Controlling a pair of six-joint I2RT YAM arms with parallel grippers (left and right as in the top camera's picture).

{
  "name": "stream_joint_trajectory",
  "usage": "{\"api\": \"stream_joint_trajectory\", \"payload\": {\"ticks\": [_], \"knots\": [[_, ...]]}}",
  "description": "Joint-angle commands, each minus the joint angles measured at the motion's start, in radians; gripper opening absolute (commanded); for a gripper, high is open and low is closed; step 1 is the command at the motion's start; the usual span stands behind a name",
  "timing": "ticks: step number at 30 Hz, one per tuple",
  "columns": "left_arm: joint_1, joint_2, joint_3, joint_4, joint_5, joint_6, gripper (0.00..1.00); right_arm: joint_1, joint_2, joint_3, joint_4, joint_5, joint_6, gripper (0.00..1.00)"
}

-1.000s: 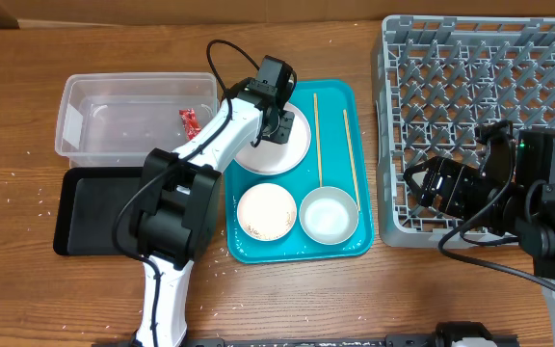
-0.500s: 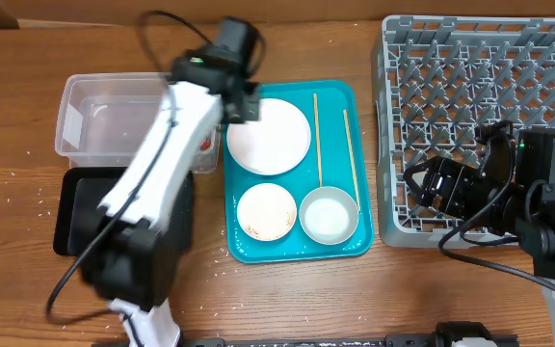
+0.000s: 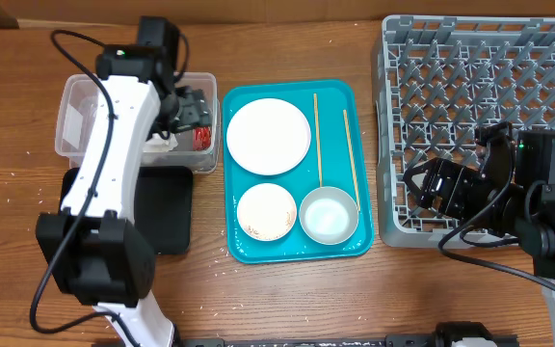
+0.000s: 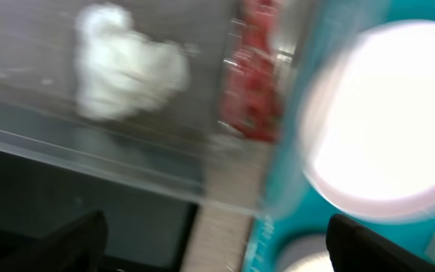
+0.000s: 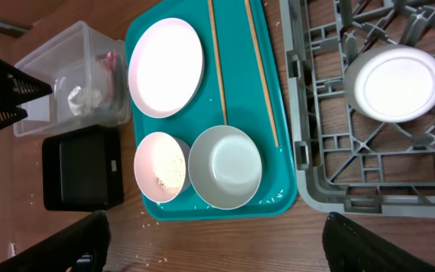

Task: Sort waste into correct bins and load items into the dishwasher
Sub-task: 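Drop the wrapper and tissue into the clear plastic bin with the left gripper, then grasp the pink plate of rice with the left gripper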

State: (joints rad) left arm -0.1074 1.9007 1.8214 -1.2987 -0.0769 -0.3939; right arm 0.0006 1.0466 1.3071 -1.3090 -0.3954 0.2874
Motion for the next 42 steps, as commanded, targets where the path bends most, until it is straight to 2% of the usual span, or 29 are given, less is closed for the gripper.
{"api": "stream_joint_trajectory", "payload": {"ticks": [1,3,4,6,7,12,14,17,22,23,24,27,32,34,37,42], "knots": [[-0.163,-0.106,0.006,-0.049,0.100,-0.021,0.87,-0.002,-0.003,0.008,-0.010,0.013,-0.008,0.92],[-0.274,-0.097,-0.015,-0.060,0.092,-0.092,0.78,-0.002,-0.003,0.008,-0.025,0.013,-0.008,0.92],[-0.304,-0.091,-0.027,-0.055,0.077,-0.124,0.77,-0.002,-0.003,0.008,-0.027,0.013,-0.008,0.92],[-0.387,-0.061,-0.100,-0.009,0.049,-0.275,0.62,-0.002,-0.003,0.008,-0.032,0.012,-0.008,0.92],[-0.402,-0.053,-0.126,0.009,0.063,-0.306,0.56,-0.002,-0.003,0.008,-0.034,0.012,-0.008,0.92],[-0.448,-0.021,-0.267,0.128,0.137,-0.397,0.54,-0.002,-0.003,0.008,-0.037,0.012,-0.008,0.92],[-0.474,-0.010,-0.377,0.272,0.223,-0.400,0.54,-0.002,-0.003,0.008,-0.037,0.012,-0.008,0.92],[-0.482,-0.005,-0.460,0.408,0.214,-0.419,0.53,-0.002,-0.003,0.008,-0.037,0.012,-0.008,0.92],[-0.482,0.043,-0.519,0.438,0.160,-0.452,0.39,-0.002,-0.003,0.008,-0.040,0.012,-0.008,0.92],[-0.481,0.071,-0.519,0.436,0.181,-0.447,0.12,-0.002,-0.003,0.008,-0.040,0.012,-0.008,0.92],[-0.480,0.073,-0.519,0.433,0.180,-0.447,0.04,-0.002,-0.003,0.008,-0.041,0.012,-0.008,0.92],[-0.480,0.055,-0.506,0.411,0.173,-0.435,0.04,-0.002,-0.003,0.008,-0.049,0.013,-0.008,0.92],[-0.480,-0.095,-0.391,0.277,0.136,-0.287,0.04,-0.002,-0.003,0.008,-0.047,0.013,-0.008,0.92],[-0.463,-0.192,-0.373,0.263,0.126,-0.191,0.04,-0.002,-0.003,0.008,-0.047,0.013,-0.008,0.92],[-0.420,-0.274,-0.373,0.234,0.151,-0.109,0.04,-0.002,-0.003,0.008,-0.047,0.013,-0.008,0.92],[-0.246,-0.364,-0.373,0.078,0.224,0.027,0.04,-0.002,-0.003,0.008,-0.048,0.013,-0.008,0.92]]}}
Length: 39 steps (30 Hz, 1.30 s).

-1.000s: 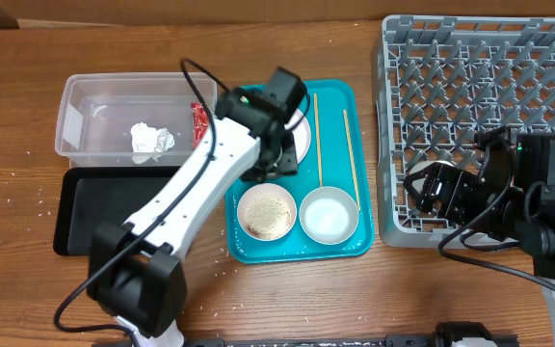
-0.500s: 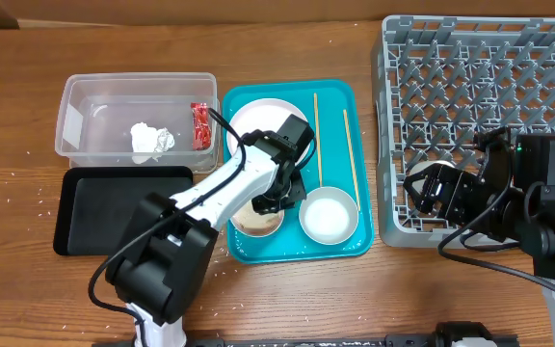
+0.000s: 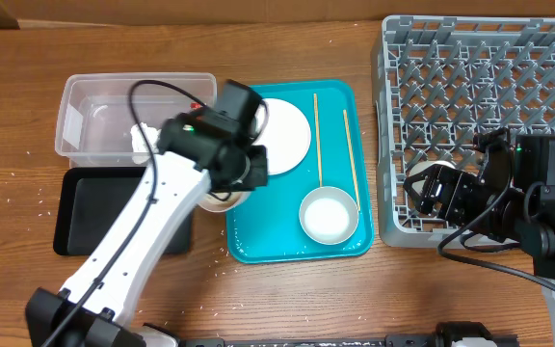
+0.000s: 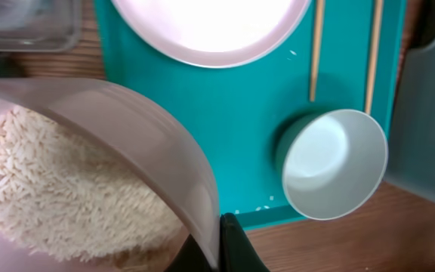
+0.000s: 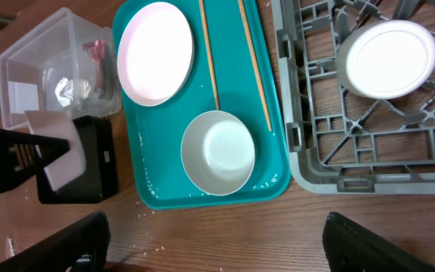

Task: Sort waste into correct bins and load items into the dishwasher
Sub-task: 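Grasp the pink plate of rice with the left gripper, then tip the rice from the pink plate onto the black tray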

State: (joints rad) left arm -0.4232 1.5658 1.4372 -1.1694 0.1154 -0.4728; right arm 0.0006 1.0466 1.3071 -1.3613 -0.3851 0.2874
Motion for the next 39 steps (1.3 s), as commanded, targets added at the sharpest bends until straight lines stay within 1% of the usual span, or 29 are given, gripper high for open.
{"api": "stream_joint_trajectory", "payload": {"ticks": [1,3,5,8,10,12,13,15,17,18,19,23,25,26,27,28,29,30,31,32,33,34,35,36,37,38,39], "knots": [[0.091,-0.029,0.011,-0.069,0.032,0.120,0.04,-0.002,-0.003,0.008,0.005,0.002,-0.008,0.92],[0.125,-0.029,0.011,-0.098,0.045,0.151,0.04,-0.002,-0.003,0.008,0.005,0.002,-0.008,0.92],[0.173,-0.029,0.011,-0.129,0.097,0.207,0.04,-0.002,-0.003,0.008,0.004,0.002,-0.008,0.92],[0.319,-0.031,-0.006,-0.181,0.287,0.357,0.04,-0.002,-0.003,0.008,0.004,0.002,-0.008,0.92],[0.468,-0.031,-0.050,-0.192,0.444,0.462,0.04,-0.002,-0.003,0.008,0.004,0.002,-0.008,0.92],[0.649,-0.031,-0.149,-0.188,0.647,0.603,0.04,-0.002,-0.003,0.008,0.005,0.002,-0.008,0.92],[0.754,-0.031,-0.237,-0.179,0.748,0.694,0.04,-0.002,-0.003,0.008,0.005,0.002,-0.008,0.92],[0.852,-0.030,-0.314,-0.163,0.830,0.771,0.04,-0.002,-0.003,0.008,0.005,0.002,-0.008,0.92],[0.982,-0.028,-0.402,-0.138,0.933,0.851,0.04,-0.002,-0.003,0.008,0.005,0.002,-0.008,0.92],[1.087,-0.016,-0.445,-0.119,1.027,0.921,0.04,-0.002,-0.003,0.008,0.005,0.002,-0.008,0.92],[1.123,-0.007,-0.454,-0.121,1.091,0.976,0.04,-0.002,-0.003,0.008,0.005,0.002,-0.008,0.92],[1.136,0.000,-0.454,-0.166,1.212,1.057,0.04,-0.002,-0.003,0.008,0.005,0.002,-0.007,0.92],[1.136,0.000,-0.454,-0.146,1.213,1.056,0.04,-0.002,-0.003,0.008,0.005,0.002,-0.007,0.92],[1.136,0.000,-0.454,-0.164,1.232,1.052,0.04,-0.002,-0.003,0.008,0.005,0.002,-0.007,0.92],[1.136,0.000,-0.454,-0.163,1.256,1.100,0.04,-0.002,-0.003,0.008,0.004,0.002,-0.007,0.92],[1.138,0.002,-0.454,-0.100,1.234,1.104,0.04,-0.002,-0.003,0.008,0.005,0.002,-0.006,0.92],[1.138,0.014,-0.454,-0.008,1.173,0.905,0.04,-0.002,-0.003,0.008,0.005,0.002,-0.003,0.92],[1.138,0.019,-0.454,-0.011,1.199,0.867,0.04,-0.002,-0.003,0.008,0.003,0.002,-0.004,0.92],[1.139,0.020,-0.454,-0.019,1.297,0.932,0.04,-0.002,-0.003,0.008,0.000,0.002,-0.003,0.92],[1.140,0.020,-0.454,-0.018,1.319,0.930,0.04,-0.002,-0.003,0.008,0.000,0.002,-0.004,0.92],[1.141,0.021,-0.454,0.053,1.291,0.949,0.04,-0.002,-0.003,0.008,-0.002,0.002,-0.004,0.92],[1.141,0.027,-0.454,0.117,1.212,0.824,0.04,-0.002,-0.003,0.008,-0.002,0.002,-0.004,0.92],[1.141,0.032,-0.454,0.122,1.190,0.723,0.04,-0.002,-0.003,0.008,-0.002,0.002,-0.004,0.92],[1.140,0.030,-0.454,0.070,1.290,0.790,0.04,-0.002,-0.003,0.008,0.000,0.002,-0.003,0.92],[1.138,0.027,-0.454,0.051,1.348,0.923,0.04,-0.002,-0.003,0.008,0.002,0.002,-0.003,0.92],[1.141,0.031,-0.453,0.087,1.304,0.842,0.04,-0.002,-0.003,0.008,0.001,0.002,-0.003,0.92],[1.141,0.031,-0.453,0.064,1.313,0.788,0.04,-0.002,-0.003,0.008,-0.002,0.002,-0.004,0.92]]}}
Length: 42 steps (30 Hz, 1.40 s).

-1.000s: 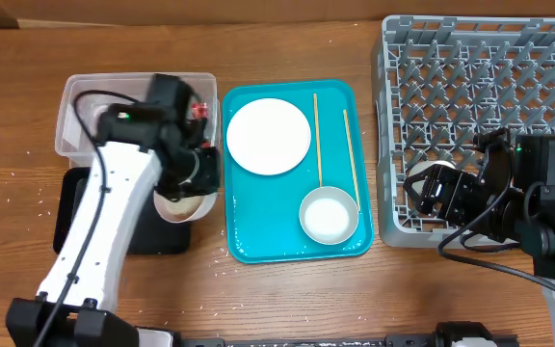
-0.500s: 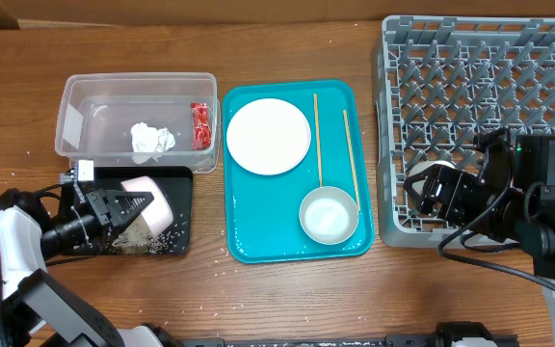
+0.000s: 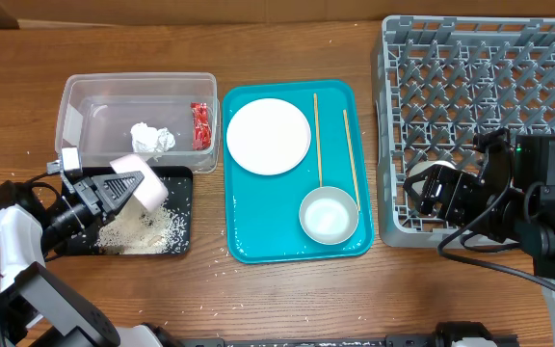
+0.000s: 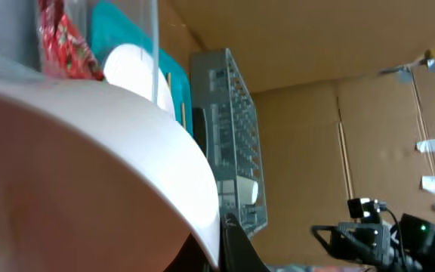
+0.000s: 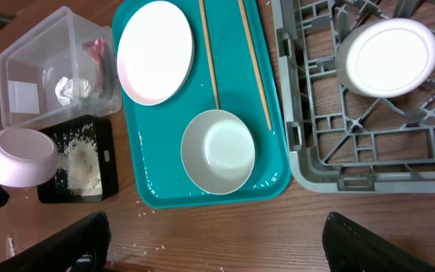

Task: Sort waste into correct bins and load items into the dishwasher
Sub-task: 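Tip the rice from the pink plate onto the black tray, then set the empty pink plate back on the teal tray with the left gripper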

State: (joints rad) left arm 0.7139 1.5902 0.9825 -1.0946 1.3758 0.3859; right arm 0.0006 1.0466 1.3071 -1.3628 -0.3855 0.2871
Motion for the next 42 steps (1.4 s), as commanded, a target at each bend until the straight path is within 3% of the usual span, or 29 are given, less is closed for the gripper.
{"api": "stream_joint_trajectory", "payload": {"ticks": [1,5,6,7,8,9,12,13,15,17,19,22,25,26,30,33,38,42], "knots": [[0.004,0.004,0.002,-0.019,0.097,0.004,0.04,-0.002,-0.003,0.008,-0.004,0.002,-0.004,0.92],[0.003,0.003,0.002,-0.098,0.097,-0.002,0.04,-0.002,-0.003,0.008,-0.004,0.002,-0.004,0.92],[0.004,-0.002,0.002,-0.132,0.088,0.101,0.04,-0.002,-0.003,0.008,-0.005,0.002,-0.003,0.92],[0.008,-0.001,0.004,-0.039,-0.050,0.071,0.04,-0.002,-0.003,0.008,-0.004,0.002,-0.003,0.92],[0.007,0.003,0.004,0.017,-0.180,-0.175,0.04,-0.002,-0.003,0.008,-0.003,0.002,-0.004,0.92],[-0.010,-0.009,0.011,-0.072,-0.106,-0.074,0.04,-0.002,-0.003,0.008,-0.003,0.002,-0.004,0.92],[-0.091,-0.085,0.089,-0.227,-0.264,-0.035,0.04,-0.002,-0.003,0.008,0.000,0.002,-0.004,0.92],[-0.164,-0.140,0.126,-0.243,-0.354,-0.100,0.04,-0.002,-0.003,0.008,0.003,0.002,-0.004,0.92],[-0.411,-0.272,0.166,-0.154,-0.627,-0.378,0.04,-0.002,-0.003,0.008,0.015,0.002,-0.003,0.92],[-0.611,-0.320,0.166,-0.087,-0.829,-0.557,0.04,-0.002,-0.003,0.008,0.018,0.002,-0.004,0.92],[-0.936,-0.300,0.164,0.024,-1.065,-0.732,0.04,-0.002,-0.003,0.008,0.019,0.002,-0.004,0.92],[-1.241,-0.179,0.163,0.145,-1.361,-0.855,0.04,-0.002,-0.003,0.008,0.019,0.002,-0.004,0.92],[-1.384,-0.017,0.163,0.239,-1.443,-0.880,0.04,-0.002,-0.003,0.008,0.018,0.002,-0.004,0.92],[-1.401,0.030,0.163,0.257,-1.448,-0.892,0.05,-0.002,-0.003,0.008,0.018,0.002,-0.004,0.92],[-1.393,0.093,0.178,0.257,-1.429,-0.914,0.26,-0.002,-0.003,0.008,0.019,0.002,-0.004,0.92],[-1.374,0.071,0.319,0.073,-1.445,-0.893,0.48,-0.002,-0.003,0.008,0.025,0.002,-0.004,0.92],[-1.349,0.013,0.579,-0.181,-1.558,-0.879,0.53,0.003,-0.002,0.008,0.034,-0.009,-0.047,0.85],[-1.324,-0.059,0.687,-0.242,-1.578,-0.879,0.61,0.074,0.013,-0.010,0.047,-0.020,-0.112,0.80]]}}
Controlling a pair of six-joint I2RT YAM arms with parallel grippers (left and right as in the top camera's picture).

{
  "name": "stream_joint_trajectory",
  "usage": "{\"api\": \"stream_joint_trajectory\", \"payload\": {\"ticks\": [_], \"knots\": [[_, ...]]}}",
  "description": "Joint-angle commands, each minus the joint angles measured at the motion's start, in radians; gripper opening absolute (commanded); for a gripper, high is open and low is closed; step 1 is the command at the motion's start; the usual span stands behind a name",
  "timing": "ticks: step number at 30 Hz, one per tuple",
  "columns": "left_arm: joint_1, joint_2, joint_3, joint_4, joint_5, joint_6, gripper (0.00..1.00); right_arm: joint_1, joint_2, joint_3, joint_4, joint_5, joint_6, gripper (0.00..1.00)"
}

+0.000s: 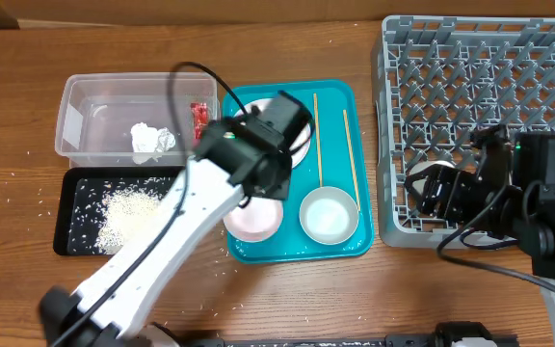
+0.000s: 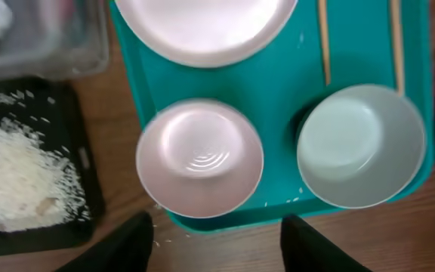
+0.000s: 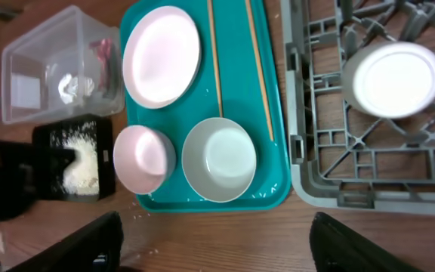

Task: Sort waste into correct bins and load items into the dishwasher

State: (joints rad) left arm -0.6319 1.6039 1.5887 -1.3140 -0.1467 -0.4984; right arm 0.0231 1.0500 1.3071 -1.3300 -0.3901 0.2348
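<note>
The pink bowl (image 2: 199, 157) sits on the front left of the teal tray (image 1: 340, 96), with no rice showing on it. My left gripper (image 2: 221, 243) hovers open above the tray's front edge, clear of the bowl. Beside the pink bowl is a pale green bowl (image 2: 359, 145). Behind them lie a white plate (image 3: 161, 57) and two chopsticks (image 3: 258, 68). My right gripper (image 3: 214, 249) is open and empty near the front left of the grey dish rack (image 1: 489, 87). A white plate (image 3: 393, 79) lies in that rack.
A clear bin (image 1: 104, 125) at the back left holds a crumpled tissue and a red wrapper. In front of it a black tray (image 1: 80, 236) carries a heap of rice (image 1: 128, 207). Stray grains dot the wood around the trays.
The left gripper held the pink bowl tipped over the black tray. Now the bowl stands on the teal tray's front left and the gripper is open above it. The right arm has barely shifted.
First the left gripper was at the clear bin while the pink bowl with rice stood on the teal tray. Then it was shut on the bowl's rim at the tray's left edge. Then the bowl was tipped over the black tray, rice heaped there. Now the bowl is back, released.
</note>
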Motion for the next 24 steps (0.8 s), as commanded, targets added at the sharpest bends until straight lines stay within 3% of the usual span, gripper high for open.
{"api": "stream_joint_trajectory", "payload": {"ticks": [1,6,8,13,14,15,17,24], "knots": [[0.031,-0.098,0.097,-0.028,-0.054,0.005,0.63,0.090,0.021,-0.023,0.026,-0.015,-0.061,0.79],[0.068,-0.230,0.110,-0.088,-0.068,0.005,0.64,0.232,0.113,-0.043,0.064,0.053,-0.040,0.77],[0.094,-0.296,0.110,-0.138,-0.095,0.004,0.75,0.252,0.146,-0.043,0.093,0.052,-0.024,0.78],[0.141,-0.414,0.109,-0.187,-0.105,0.005,0.80,0.272,0.171,-0.043,0.120,0.053,-0.022,0.84],[0.142,-0.433,0.109,-0.193,-0.109,0.005,0.87,0.272,0.171,-0.043,0.124,0.053,-0.022,0.86],[0.141,-0.447,0.109,-0.198,-0.113,0.005,1.00,0.272,0.171,-0.043,0.126,0.053,-0.022,0.89],[0.141,-0.471,0.109,-0.207,-0.119,0.005,1.00,0.272,0.171,-0.043,0.141,0.053,-0.022,1.00],[0.141,-0.445,0.109,-0.207,-0.119,0.004,1.00,0.272,0.171,-0.043,0.256,0.053,-0.023,1.00]]}}
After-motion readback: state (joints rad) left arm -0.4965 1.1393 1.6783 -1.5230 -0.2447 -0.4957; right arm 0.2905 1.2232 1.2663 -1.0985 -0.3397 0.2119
